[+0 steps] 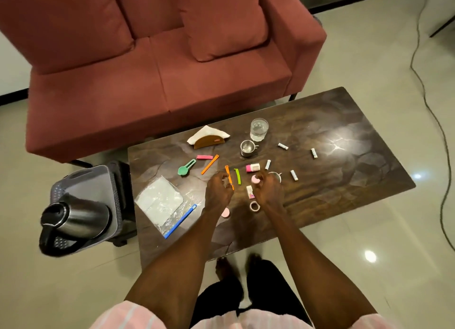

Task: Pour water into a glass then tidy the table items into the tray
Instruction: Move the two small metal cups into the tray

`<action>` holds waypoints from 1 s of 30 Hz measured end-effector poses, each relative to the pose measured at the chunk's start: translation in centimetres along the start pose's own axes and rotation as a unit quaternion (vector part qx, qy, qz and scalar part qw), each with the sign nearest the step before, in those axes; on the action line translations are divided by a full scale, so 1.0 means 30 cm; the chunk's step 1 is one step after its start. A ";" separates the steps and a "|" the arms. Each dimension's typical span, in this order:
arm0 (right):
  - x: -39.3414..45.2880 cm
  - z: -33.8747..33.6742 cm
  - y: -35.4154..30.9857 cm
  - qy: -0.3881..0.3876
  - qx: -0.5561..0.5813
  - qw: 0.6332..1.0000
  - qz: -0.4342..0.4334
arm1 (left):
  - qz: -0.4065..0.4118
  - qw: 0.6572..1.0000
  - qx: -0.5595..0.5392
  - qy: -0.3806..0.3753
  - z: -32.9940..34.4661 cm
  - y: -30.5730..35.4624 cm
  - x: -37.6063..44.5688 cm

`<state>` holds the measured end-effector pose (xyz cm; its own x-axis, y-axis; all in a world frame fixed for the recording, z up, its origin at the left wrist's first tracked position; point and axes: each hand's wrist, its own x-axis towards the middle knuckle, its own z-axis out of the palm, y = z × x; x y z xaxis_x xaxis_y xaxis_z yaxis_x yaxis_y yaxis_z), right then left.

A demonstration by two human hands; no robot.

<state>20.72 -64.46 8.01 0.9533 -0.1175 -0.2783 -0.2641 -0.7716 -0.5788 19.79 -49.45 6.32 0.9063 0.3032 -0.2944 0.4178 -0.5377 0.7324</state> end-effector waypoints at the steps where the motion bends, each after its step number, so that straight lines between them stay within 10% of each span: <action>1: 0.014 0.005 0.017 0.002 0.006 1.000 0.012 | 0.002 1.000 0.004 -0.006 0.017 0.000 0.018; 18: 0.430 0.140 0.349 -0.009 0.028 0.978 0.204 | -0.055 0.998 0.005 -0.023 0.437 -0.003 0.497; 30: 0.566 0.247 0.474 -0.077 -0.113 0.983 0.119 | -0.015 0.999 0.026 -0.029 0.554 -0.090 0.733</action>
<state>32.07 -72.80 -10.60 0.8310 -0.2289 -0.5070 -0.4203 -0.8554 -0.3028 39.65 -54.40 -12.34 0.8947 0.2741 -0.3527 0.4465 -0.5695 0.6901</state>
